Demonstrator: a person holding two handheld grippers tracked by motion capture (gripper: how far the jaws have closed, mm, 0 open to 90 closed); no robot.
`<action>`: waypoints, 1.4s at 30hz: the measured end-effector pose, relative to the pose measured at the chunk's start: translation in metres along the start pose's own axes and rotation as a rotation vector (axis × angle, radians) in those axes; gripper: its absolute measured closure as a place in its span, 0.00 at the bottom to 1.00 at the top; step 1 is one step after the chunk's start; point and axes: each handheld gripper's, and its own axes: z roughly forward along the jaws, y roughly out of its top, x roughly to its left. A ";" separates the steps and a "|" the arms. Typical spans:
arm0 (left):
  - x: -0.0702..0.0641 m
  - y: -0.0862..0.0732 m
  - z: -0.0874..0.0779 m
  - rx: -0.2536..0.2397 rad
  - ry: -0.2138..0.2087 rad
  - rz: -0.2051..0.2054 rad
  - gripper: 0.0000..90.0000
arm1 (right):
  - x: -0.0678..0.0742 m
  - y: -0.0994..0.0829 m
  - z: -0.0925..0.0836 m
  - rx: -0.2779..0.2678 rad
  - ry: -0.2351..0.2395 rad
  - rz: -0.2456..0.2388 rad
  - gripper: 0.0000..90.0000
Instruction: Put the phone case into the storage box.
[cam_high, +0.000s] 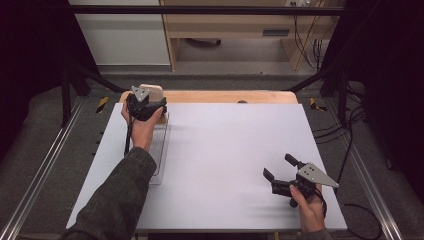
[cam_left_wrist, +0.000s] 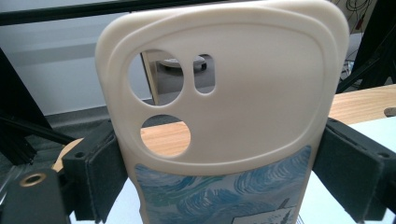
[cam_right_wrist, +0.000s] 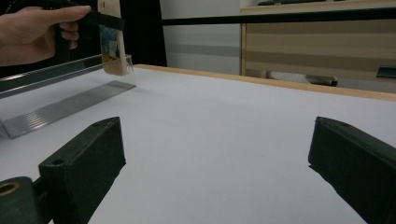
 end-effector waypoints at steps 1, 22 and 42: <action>0.000 0.000 0.000 0.000 0.000 0.000 0.11 | 0.000 0.000 0.000 0.001 0.000 -0.001 0.04; 0.001 -0.002 0.001 0.001 -0.002 -0.013 0.11 | 0.012 -0.002 0.000 -0.005 0.024 -0.059 0.03; 0.000 -0.006 0.006 0.022 0.000 -0.017 0.11 | 0.010 -0.005 0.002 0.003 0.024 -0.047 0.03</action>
